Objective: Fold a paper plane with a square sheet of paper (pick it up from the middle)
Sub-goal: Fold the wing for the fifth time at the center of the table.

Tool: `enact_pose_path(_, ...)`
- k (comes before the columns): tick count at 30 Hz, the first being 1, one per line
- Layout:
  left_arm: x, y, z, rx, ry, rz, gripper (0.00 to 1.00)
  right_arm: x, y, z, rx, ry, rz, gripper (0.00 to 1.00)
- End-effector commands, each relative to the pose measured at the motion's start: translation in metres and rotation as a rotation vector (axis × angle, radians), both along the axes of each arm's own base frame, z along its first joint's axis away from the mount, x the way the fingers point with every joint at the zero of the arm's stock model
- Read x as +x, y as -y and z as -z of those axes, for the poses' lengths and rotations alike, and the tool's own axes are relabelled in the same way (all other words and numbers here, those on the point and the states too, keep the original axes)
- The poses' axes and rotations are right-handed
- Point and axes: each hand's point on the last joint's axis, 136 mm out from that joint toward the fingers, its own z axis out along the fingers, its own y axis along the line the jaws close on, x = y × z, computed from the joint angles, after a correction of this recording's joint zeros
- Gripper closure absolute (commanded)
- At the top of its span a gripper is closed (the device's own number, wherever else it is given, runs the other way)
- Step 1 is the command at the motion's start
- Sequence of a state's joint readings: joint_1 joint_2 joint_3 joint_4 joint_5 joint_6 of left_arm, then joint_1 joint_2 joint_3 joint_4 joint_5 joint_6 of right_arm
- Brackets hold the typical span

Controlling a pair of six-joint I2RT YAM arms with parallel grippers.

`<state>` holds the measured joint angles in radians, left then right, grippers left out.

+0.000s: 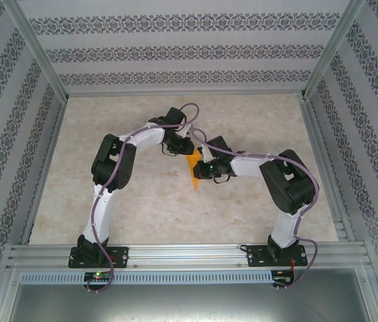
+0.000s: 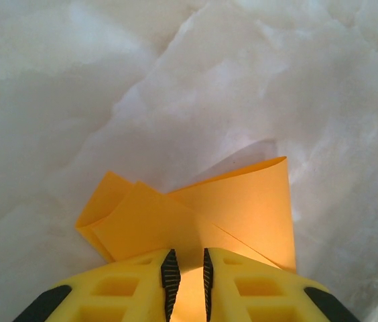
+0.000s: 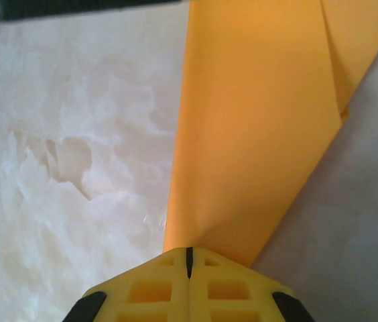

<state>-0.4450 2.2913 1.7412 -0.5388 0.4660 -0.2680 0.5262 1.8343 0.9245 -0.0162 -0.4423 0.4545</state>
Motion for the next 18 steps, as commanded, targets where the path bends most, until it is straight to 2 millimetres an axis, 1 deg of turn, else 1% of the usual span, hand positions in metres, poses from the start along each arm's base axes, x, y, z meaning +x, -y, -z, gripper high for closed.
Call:
enact_pose_path(1, -0.017, -0.053, 0.070, 0.234, -0.102, -0.046, 0.75, -0.049, 0.003, 0.013, 0.027, -0.183, -0.027, 1.00)
enact_pose_path(3, -0.018, -0.051, 0.071, 0.231, -0.103, -0.042, 0.75, -0.046, -0.004, -0.003, 0.097, -0.171, -0.019, 1.00)
enact_pose_path(6, -0.021, -0.048, 0.071, 0.218, -0.109, -0.033, 0.75, -0.032, -0.015, -0.030, 0.186, -0.127, 0.003, 1.00)
enact_pose_path(7, -0.021, -0.048, 0.071, 0.217, -0.109, -0.034, 0.75, -0.028, -0.019, -0.038, 0.213, -0.117, 0.006, 1.00)
enact_pose_path(9, -0.023, -0.046, 0.071, 0.210, -0.113, -0.028, 0.75, -0.021, -0.029, -0.045, 0.261, -0.114, 0.003, 1.00)
enact_pose_path(13, -0.025, -0.044, 0.071, 0.196, -0.117, -0.024, 0.75, -0.010, -0.042, -0.033, 0.275, -0.140, 0.004, 1.00)
enact_pose_path(15, -0.026, -0.042, 0.070, 0.186, -0.118, -0.023, 0.75, -0.004, -0.044, -0.025, 0.259, -0.145, 0.008, 1.00)
enact_pose_path(18, -0.027, -0.042, 0.069, 0.182, -0.118, -0.021, 0.75, -0.003, -0.043, -0.012, 0.226, -0.162, 0.009, 1.00)
